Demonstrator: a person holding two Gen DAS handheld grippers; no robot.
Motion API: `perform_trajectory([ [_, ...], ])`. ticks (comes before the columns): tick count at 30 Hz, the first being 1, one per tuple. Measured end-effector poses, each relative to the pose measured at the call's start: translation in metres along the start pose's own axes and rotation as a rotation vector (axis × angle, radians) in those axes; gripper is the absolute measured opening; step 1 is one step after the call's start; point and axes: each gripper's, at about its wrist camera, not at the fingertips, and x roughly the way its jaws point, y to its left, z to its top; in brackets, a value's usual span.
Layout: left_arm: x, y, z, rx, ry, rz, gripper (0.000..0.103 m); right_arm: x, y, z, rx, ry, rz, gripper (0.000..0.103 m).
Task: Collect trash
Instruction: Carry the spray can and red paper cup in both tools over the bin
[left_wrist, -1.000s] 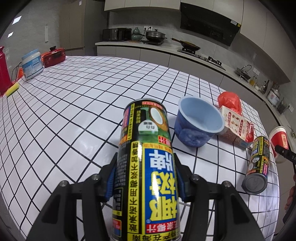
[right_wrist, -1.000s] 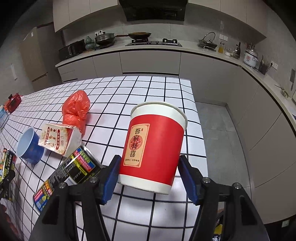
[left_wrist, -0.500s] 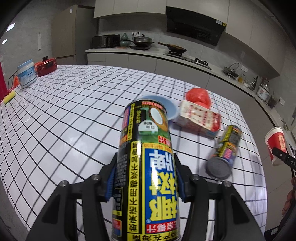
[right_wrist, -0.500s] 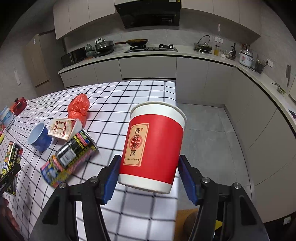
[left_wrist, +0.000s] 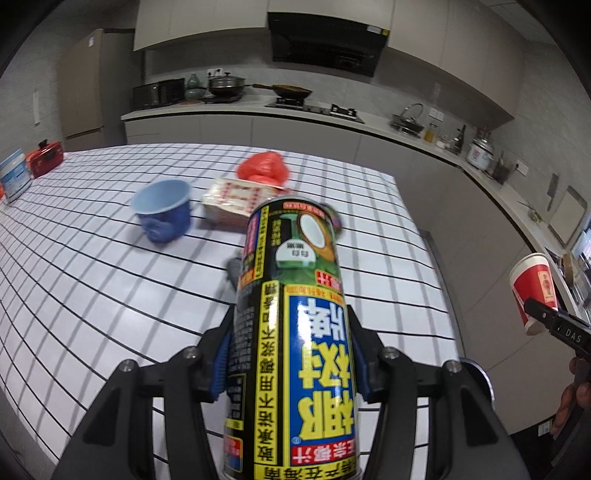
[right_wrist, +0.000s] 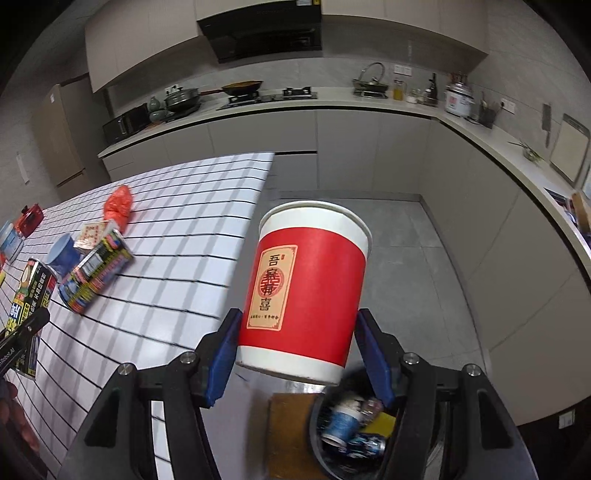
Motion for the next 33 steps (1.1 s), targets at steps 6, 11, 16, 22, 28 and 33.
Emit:
perform_trajectory([
  [6, 0.001, -0.057, -0.013, 0.05, 0.015, -0.061, 0.054, -0.012, -0.054, -0.018, 0.024, 0.015, -0.038, 0.063],
  [11, 0.002, -0.097, -0.027, 0.088, 0.03, -0.103, 0.054, -0.017, -0.084, -0.035, 0.031, 0.031, -0.049, 0.063],
  [16, 0.003, -0.136, -0.041, 0.124, 0.046, -0.141, 0.054, -0.017, -0.109, -0.053, 0.032, 0.05, -0.056, 0.063],
  [22, 0.009, -0.172, -0.06, 0.145, 0.073, -0.167, 0.054, -0.015, -0.137, -0.07, 0.034, 0.071, -0.059, 0.063],
  [28, 0.018, -0.204, -0.081, 0.15, 0.105, -0.177, 0.054, -0.008, -0.165, -0.087, 0.028, 0.092, -0.049, 0.063],
  [33, 0.022, -0.228, -0.101, 0.16, 0.132, -0.187, 0.054, 0.005, -0.178, -0.102, 0.006, 0.121, -0.028, 0.063],
])
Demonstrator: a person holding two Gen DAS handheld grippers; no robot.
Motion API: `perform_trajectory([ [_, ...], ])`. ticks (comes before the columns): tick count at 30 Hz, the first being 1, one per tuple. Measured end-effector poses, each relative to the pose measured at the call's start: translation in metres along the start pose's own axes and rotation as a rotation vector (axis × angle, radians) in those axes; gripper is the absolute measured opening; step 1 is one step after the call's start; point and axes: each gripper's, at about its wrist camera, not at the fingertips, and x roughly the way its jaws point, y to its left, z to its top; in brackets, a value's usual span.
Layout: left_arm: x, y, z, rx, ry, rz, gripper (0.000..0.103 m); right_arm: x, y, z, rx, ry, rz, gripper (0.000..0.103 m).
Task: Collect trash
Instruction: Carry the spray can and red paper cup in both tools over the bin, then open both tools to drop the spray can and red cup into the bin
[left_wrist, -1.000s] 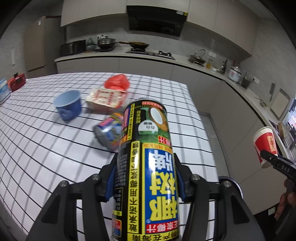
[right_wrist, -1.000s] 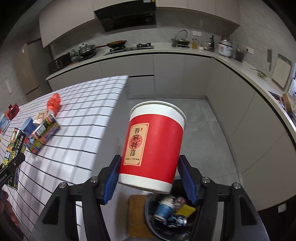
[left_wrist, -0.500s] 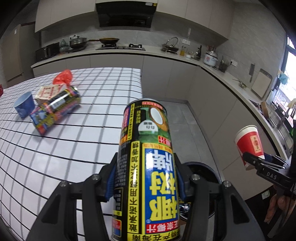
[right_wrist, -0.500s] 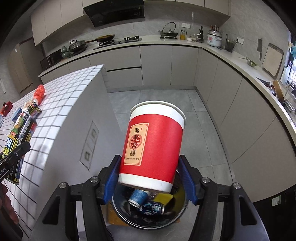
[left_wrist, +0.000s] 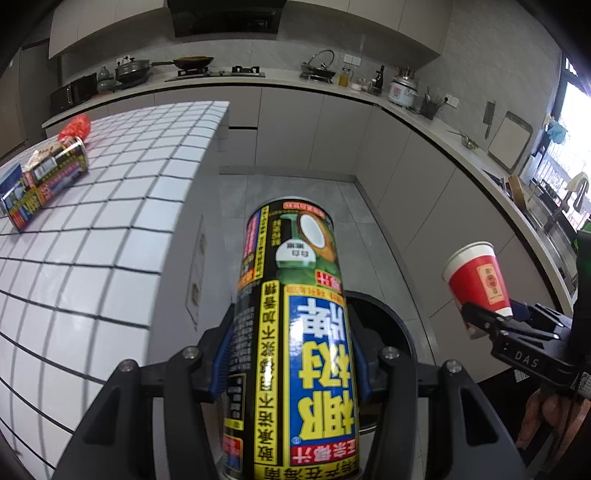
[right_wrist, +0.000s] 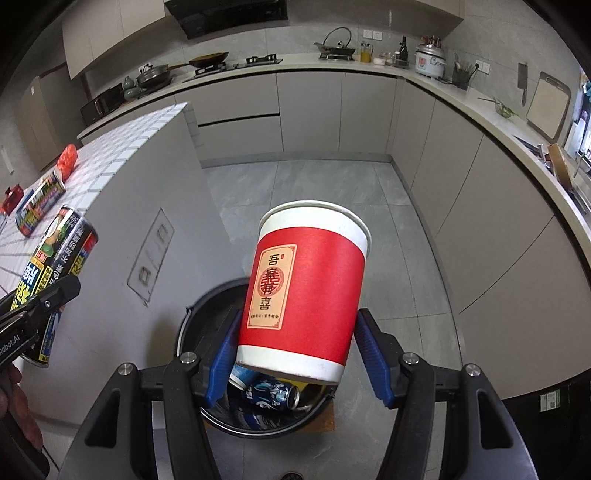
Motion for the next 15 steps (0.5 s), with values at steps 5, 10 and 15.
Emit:
perform_trajectory([
  [5, 0.012, -0.018, -0.011, -0.003, 0.02, -0.009, 0.054, 0.012, -0.008, -0.01, -0.02, 0.022, 0.017, 0.063],
  [10, 0.022, -0.026, -0.015, -0.008, 0.031, -0.003, 0.054, 0.024, -0.013, -0.015, -0.041, 0.04, 0.043, 0.063],
  [15, 0.033, -0.031, -0.023, -0.01, 0.052, 0.001, 0.054, 0.049, -0.004, -0.024, -0.098, 0.07, 0.08, 0.063],
])
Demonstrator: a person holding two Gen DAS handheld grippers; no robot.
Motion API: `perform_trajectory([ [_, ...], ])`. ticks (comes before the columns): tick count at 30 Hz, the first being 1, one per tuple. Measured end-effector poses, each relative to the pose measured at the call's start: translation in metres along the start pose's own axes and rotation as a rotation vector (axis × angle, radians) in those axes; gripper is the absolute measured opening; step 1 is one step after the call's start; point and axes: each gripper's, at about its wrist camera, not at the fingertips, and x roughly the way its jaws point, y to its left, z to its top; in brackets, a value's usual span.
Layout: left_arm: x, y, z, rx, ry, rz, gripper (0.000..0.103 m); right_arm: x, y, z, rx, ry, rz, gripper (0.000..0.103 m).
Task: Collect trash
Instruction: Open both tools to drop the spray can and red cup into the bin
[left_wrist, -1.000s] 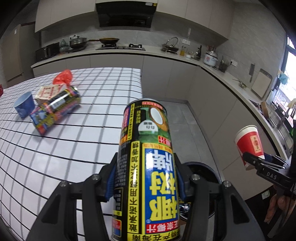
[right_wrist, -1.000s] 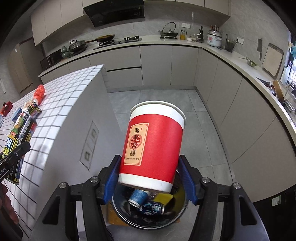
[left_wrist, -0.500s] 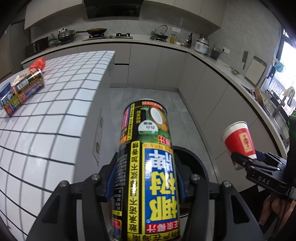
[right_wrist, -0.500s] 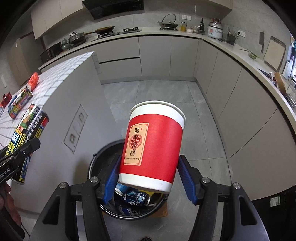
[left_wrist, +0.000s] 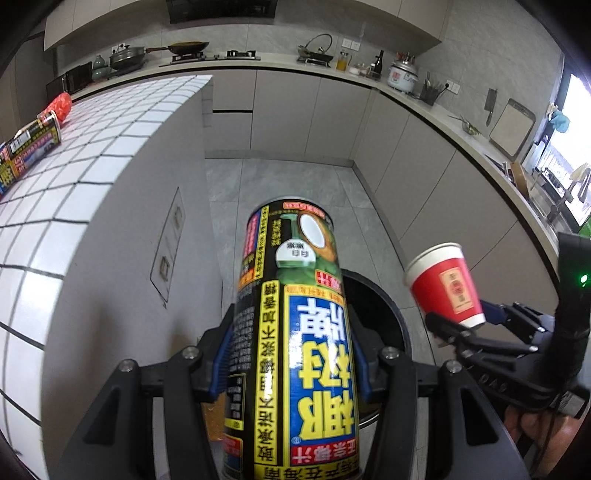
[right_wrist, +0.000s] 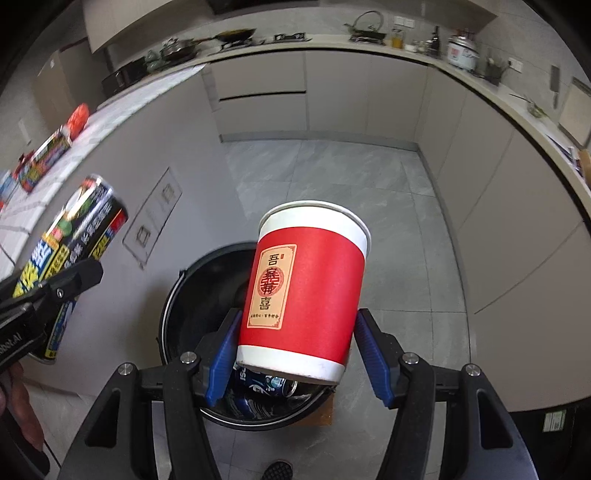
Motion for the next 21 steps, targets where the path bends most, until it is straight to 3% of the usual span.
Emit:
perform_trajectory([
  [9, 0.024, -0.014, -0.01, -0.023, 0.058, -0.019, 0.054, 0.034, 0.013, -0.014, -0.136, 0.043, 0.033, 0.063],
  [12, 0.045, -0.016, -0.01, -0.061, 0.135, -0.12, 0.056, 0.047, 0.015, -0.017, -0.175, 0.056, 0.08, 0.064],
  [13, 0.054, -0.011, -0.009, -0.073, 0.169, -0.077, 0.071, 0.058, 0.016, -0.019, -0.206, 0.07, 0.13, 0.072],
  [14, 0.055, -0.005, -0.007, -0.081, 0.159, -0.025, 0.08, 0.066, 0.016, -0.019, -0.219, 0.086, 0.144, 0.098],
  [15, 0.048, 0.006, -0.003, -0.096, 0.114, 0.026, 0.081, 0.075, 0.017, -0.022, -0.234, 0.104, 0.122, 0.103],
  [18, 0.032, 0.021, 0.012, -0.09, 0.061, 0.092, 0.083, 0.082, 0.013, -0.029, -0.264, 0.111, 0.084, 0.103],
  [21, 0.019, 0.025, 0.019, -0.096, 0.03, 0.115, 0.085, 0.076, 0.003, -0.029, -0.184, 0.101, 0.113, 0.103],
])
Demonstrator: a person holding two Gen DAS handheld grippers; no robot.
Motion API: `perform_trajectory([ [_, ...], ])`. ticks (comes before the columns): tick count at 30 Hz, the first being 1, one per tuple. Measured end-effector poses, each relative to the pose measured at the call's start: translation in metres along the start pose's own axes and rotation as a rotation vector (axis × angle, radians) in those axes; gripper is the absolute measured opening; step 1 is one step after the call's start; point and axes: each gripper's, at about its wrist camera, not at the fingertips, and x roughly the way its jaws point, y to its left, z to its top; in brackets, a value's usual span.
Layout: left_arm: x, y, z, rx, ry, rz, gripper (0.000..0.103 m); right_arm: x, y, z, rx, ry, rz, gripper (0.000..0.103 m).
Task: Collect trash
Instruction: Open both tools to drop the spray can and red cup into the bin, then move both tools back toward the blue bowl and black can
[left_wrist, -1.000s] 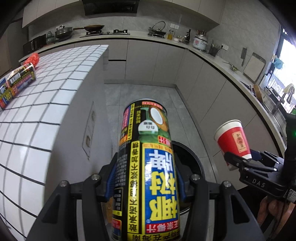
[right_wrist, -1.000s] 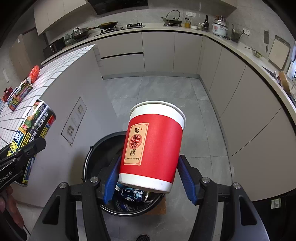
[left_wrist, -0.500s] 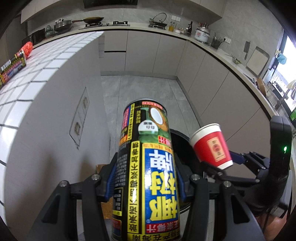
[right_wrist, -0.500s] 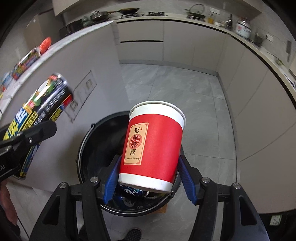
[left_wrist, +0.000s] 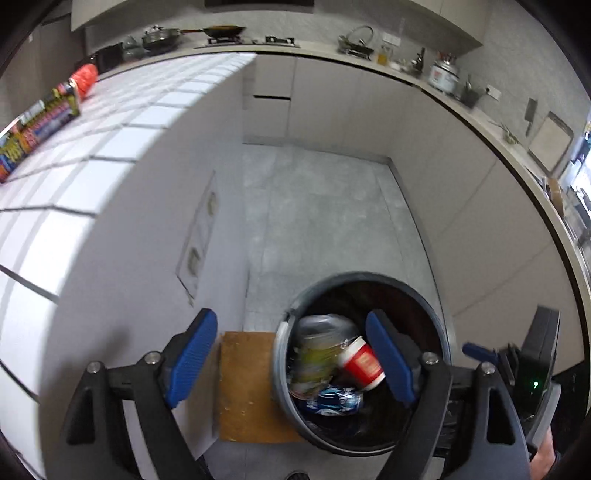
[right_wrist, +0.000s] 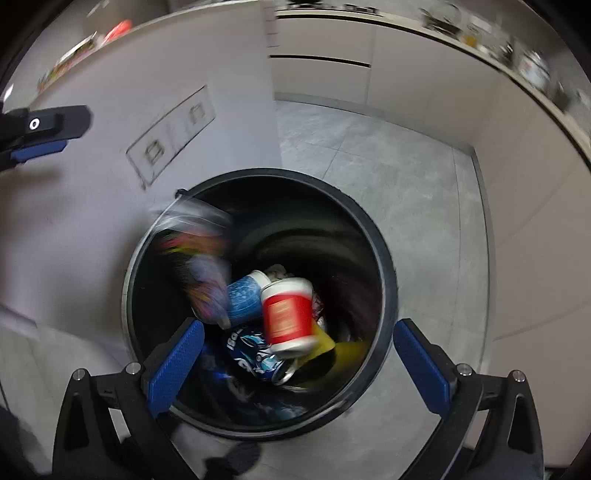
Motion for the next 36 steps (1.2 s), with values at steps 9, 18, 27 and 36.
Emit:
perform_trajectory([
  [9, -0.009, -0.001, -0.006, 0.012, -0.014, -0.001, 0.085, -0.024, -0.001, 0.004, 0.024, -0.024, -0.006, 0.103],
  [18, -0.041, 0.007, 0.014, 0.001, -0.071, 0.0, 0.085, -0.053, 0.007, 0.022, 0.049, -0.053, -0.045, 0.103],
  [27, -0.102, 0.071, 0.033, -0.029, -0.18, 0.077, 0.085, -0.11, 0.046, 0.091, 0.133, -0.227, -0.018, 0.103],
  [36, -0.125, 0.196, 0.043, -0.118, -0.233, 0.135, 0.085, -0.122, 0.146, 0.16, 0.134, -0.262, -0.035, 0.103],
])
